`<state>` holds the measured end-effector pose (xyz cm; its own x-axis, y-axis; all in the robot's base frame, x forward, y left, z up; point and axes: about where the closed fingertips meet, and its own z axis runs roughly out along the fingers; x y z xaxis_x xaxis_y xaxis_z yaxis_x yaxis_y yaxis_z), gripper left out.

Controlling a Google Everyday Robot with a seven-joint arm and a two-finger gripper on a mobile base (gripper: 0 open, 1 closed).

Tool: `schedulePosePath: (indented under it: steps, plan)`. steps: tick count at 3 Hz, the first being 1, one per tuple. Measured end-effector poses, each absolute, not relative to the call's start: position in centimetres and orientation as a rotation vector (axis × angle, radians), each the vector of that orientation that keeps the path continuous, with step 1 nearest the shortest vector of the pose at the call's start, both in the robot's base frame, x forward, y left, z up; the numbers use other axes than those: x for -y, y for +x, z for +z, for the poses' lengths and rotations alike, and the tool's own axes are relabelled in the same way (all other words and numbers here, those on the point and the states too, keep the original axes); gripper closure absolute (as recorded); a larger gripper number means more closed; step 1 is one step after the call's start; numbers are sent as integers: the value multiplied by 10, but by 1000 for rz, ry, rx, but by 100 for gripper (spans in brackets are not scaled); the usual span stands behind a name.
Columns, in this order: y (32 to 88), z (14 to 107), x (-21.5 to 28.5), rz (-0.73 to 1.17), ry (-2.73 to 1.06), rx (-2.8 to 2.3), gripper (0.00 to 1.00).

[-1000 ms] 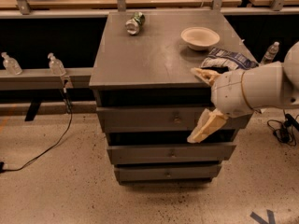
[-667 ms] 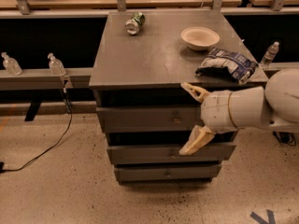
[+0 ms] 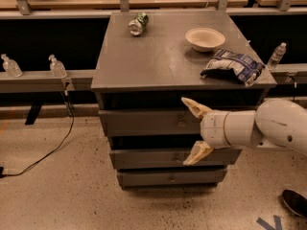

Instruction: Open top drawer

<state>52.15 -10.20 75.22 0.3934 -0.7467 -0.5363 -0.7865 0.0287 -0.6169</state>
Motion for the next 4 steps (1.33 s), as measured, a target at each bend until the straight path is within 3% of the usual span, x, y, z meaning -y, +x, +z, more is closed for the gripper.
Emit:
schedulePosePath:
  steps: [1,4]
  plan:
    - [525,752,103,34,-1712,-1353,0]
    - [566,721,135,-270,-1844,-1372,0]
